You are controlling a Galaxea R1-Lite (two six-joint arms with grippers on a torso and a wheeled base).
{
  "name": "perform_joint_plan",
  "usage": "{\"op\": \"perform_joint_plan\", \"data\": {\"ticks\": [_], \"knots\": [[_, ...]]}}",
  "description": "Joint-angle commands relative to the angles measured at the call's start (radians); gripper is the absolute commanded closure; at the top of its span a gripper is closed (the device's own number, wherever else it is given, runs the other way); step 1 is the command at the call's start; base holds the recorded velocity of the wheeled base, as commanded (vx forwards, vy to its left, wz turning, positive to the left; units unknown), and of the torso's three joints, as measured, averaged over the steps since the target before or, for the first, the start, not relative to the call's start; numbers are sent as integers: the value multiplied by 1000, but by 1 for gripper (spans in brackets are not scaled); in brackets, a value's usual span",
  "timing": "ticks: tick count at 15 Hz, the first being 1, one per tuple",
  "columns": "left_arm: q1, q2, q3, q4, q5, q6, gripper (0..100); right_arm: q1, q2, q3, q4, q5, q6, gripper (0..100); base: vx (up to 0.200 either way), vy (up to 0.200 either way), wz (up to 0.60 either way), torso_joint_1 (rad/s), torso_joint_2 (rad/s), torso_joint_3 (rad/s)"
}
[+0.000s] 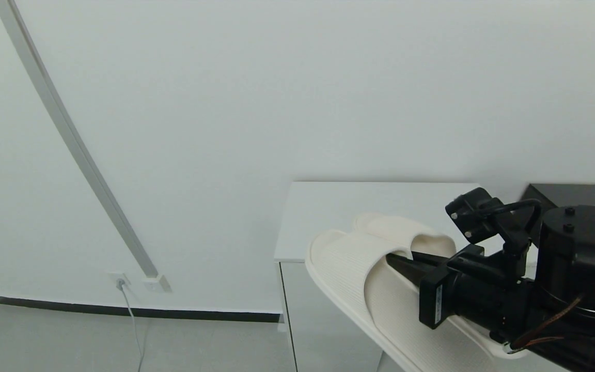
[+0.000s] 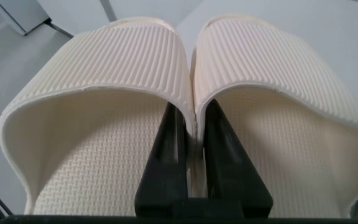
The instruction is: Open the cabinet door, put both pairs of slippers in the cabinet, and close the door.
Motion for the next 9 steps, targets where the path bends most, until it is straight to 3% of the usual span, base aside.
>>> {"op": "perform_joint_plan", "data": {"ticks": [1,9], "knots": [[-1,0,0,-2,2,0,100,0,11,3,1,-1,-3,100,-200,0,0,-2,7,-2],[-1,0,0,-2,0,0,100,6,15,7,1,-1,-6,100,0,0,0,0,0,0]]}}
